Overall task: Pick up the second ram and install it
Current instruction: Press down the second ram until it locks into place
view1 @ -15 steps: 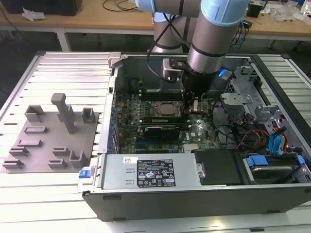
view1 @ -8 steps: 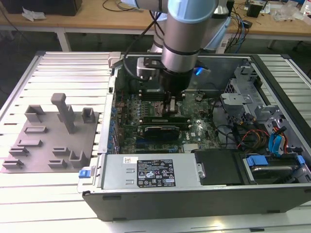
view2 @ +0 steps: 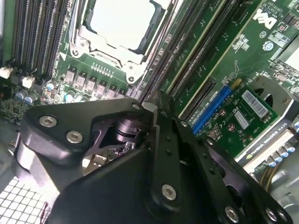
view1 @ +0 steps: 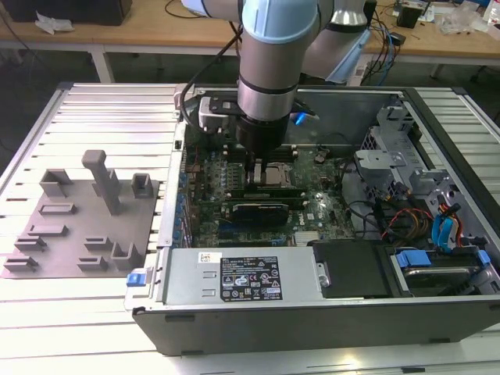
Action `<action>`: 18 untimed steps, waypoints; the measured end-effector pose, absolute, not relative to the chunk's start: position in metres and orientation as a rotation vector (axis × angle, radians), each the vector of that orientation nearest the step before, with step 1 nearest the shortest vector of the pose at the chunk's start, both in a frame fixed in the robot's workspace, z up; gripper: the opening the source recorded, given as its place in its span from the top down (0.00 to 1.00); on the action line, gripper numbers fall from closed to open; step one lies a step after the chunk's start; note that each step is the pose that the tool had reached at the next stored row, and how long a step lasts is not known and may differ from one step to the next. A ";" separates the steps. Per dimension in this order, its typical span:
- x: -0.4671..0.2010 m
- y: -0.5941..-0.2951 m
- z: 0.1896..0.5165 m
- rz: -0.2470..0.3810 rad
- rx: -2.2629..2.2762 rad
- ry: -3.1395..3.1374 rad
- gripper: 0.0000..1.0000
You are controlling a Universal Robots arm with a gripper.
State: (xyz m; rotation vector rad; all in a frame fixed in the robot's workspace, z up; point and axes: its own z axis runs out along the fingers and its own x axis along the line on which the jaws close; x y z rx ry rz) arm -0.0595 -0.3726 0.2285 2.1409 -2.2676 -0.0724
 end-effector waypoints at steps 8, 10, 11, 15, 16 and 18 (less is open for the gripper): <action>-0.021 -0.373 0.240 -0.139 2.145 -2.270 0.92; -0.021 -0.372 0.257 -0.139 2.145 -2.271 0.92; -0.021 -0.373 0.263 -0.139 2.145 -2.271 0.92; -0.021 -0.373 0.288 -0.145 2.148 -2.273 0.92; -0.021 -0.373 0.288 -0.148 2.149 -2.274 0.92; -0.021 -0.373 0.288 -0.149 2.149 -2.274 0.92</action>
